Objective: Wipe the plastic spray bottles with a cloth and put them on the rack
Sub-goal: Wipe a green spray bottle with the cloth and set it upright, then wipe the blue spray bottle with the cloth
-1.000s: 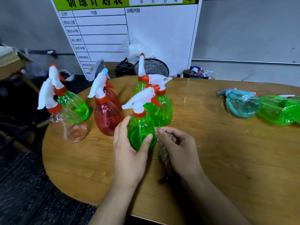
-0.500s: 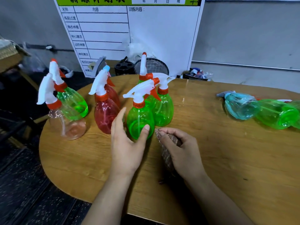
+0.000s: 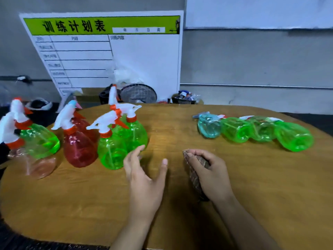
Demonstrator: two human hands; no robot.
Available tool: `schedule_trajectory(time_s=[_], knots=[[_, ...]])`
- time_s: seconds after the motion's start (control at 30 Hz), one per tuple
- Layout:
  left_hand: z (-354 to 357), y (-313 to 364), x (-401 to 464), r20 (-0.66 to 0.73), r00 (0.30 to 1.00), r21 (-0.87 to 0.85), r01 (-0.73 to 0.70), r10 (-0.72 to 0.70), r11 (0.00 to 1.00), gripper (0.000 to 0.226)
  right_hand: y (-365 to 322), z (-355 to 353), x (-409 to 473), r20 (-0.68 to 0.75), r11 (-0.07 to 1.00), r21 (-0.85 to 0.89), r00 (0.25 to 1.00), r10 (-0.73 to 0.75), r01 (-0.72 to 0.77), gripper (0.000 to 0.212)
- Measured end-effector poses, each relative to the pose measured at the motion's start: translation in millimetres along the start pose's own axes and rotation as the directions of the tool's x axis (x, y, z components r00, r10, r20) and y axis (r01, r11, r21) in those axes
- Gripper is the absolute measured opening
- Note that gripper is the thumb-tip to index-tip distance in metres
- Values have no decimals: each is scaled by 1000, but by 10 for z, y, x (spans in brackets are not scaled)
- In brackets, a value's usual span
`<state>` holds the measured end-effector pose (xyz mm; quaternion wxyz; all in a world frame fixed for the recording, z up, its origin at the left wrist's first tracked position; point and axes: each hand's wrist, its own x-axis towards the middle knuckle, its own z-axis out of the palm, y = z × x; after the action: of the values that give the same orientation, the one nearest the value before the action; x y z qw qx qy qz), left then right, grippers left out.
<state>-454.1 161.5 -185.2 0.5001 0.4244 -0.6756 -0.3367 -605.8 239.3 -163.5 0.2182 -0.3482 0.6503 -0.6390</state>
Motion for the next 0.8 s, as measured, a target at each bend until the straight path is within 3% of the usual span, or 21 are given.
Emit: schedule_trajectory(time_s=[0.2,0.27,0.47,0.63,0.8], knots=[[963,366,95,374,927,-14,39,-31,999,77,101,-702,199,-173,995,-104,984,-28,11,10],[1268,434,245,443,896,28,23,-33,999,79,132,-880,297,-245,997,-83,969,-24,3,8],[1953,491,757,500,866,162,-109,14,981,102,204,-1006,557,-348,1000,-17,938,10,-17,8],[2242,449,903,519,854,252,-202,44,947,77,225,-990,631,-372,997,-82,928,-35,5,8],[2237,295,885,467,882,205,-177,63,963,83,268,-1043,637,-363,994,-108,931,-38,-1,7]])
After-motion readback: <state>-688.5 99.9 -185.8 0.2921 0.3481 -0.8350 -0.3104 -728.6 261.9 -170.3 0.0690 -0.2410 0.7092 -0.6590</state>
